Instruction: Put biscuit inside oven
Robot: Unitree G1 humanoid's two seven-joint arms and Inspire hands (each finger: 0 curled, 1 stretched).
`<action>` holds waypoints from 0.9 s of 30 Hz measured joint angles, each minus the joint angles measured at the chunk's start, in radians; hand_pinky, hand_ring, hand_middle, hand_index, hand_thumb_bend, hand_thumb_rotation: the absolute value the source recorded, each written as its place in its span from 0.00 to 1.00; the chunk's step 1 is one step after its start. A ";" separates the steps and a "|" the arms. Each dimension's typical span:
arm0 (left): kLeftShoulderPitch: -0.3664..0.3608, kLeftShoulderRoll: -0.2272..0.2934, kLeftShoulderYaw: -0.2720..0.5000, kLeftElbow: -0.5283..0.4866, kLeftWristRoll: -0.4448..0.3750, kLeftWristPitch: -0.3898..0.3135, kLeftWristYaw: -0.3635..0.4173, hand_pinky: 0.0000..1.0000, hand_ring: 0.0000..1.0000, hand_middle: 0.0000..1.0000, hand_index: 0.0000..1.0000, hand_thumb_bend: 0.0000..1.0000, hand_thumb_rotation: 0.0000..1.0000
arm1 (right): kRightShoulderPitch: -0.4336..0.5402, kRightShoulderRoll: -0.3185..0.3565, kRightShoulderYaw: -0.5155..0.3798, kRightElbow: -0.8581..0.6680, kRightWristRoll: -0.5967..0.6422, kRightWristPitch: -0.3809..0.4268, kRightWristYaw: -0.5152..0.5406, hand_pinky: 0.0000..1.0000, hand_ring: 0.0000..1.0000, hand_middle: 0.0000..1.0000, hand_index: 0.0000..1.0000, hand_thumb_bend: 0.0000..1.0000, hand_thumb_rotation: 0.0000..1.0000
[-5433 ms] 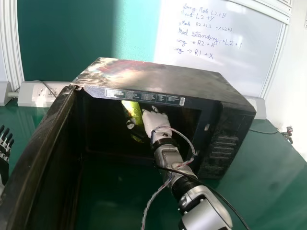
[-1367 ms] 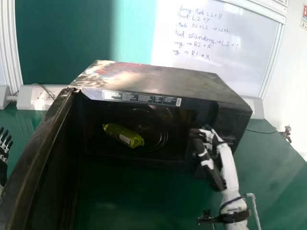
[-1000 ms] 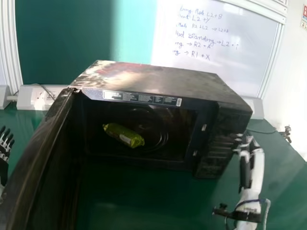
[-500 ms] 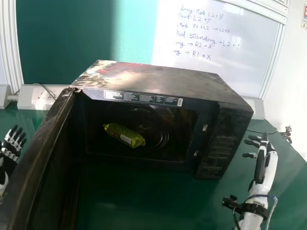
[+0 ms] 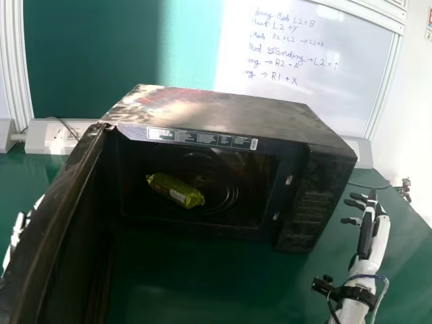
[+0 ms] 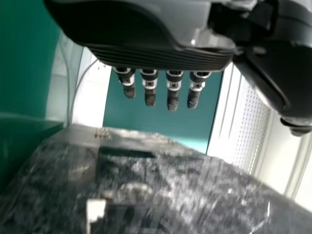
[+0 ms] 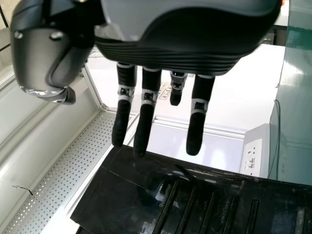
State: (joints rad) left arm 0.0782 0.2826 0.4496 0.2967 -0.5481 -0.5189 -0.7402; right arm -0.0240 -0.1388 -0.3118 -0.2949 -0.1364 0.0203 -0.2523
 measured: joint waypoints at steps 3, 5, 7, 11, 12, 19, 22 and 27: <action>0.007 0.000 -0.013 -0.006 0.026 -0.019 -0.013 0.74 0.77 0.77 0.78 0.77 0.68 | 0.000 0.000 0.000 0.001 0.001 0.000 0.000 0.37 0.42 0.47 0.51 0.63 0.86; 0.011 0.000 -0.023 -0.010 0.035 -0.027 -0.014 0.74 0.76 0.77 0.78 0.79 0.68 | 0.000 0.000 0.000 0.001 0.003 0.001 0.000 0.37 0.42 0.48 0.51 0.62 0.85; 0.014 0.000 -0.034 -0.016 0.047 -0.028 -0.013 0.74 0.76 0.77 0.78 0.80 0.67 | 0.000 0.000 0.000 0.001 0.004 0.004 0.000 0.37 0.42 0.48 0.52 0.62 0.86; 0.023 0.000 -0.053 -0.029 0.062 -0.028 -0.014 0.75 0.78 0.78 0.79 0.83 0.69 | 0.000 0.000 0.000 0.001 0.006 0.004 0.000 0.37 0.42 0.48 0.52 0.64 0.86; 0.026 0.002 -0.061 -0.033 0.068 -0.028 -0.014 0.75 0.78 0.78 0.79 0.84 0.69 | 0.000 0.000 0.000 0.001 0.006 0.004 0.000 0.37 0.42 0.48 0.52 0.64 0.86; 0.052 0.027 -0.103 -0.066 0.086 0.006 -0.032 0.79 0.81 0.80 0.81 0.89 0.67 | 0.000 0.001 0.002 0.001 0.008 0.008 0.001 0.37 0.43 0.48 0.52 0.61 0.85; 0.060 0.039 -0.119 -0.090 0.088 0.025 -0.033 0.79 0.81 0.81 0.81 0.89 0.67 | 0.000 0.001 0.002 0.002 0.008 0.007 0.001 0.36 0.42 0.48 0.52 0.60 0.83; 0.072 0.044 -0.148 -0.129 0.107 0.035 -0.021 0.78 0.81 0.80 0.81 0.87 0.67 | 0.000 0.001 0.003 0.004 0.007 0.007 0.001 0.36 0.42 0.48 0.52 0.59 0.84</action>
State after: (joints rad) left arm 0.1502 0.3271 0.3021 0.1677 -0.4410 -0.4835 -0.7616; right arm -0.0245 -0.1381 -0.3089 -0.2907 -0.1289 0.0271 -0.2512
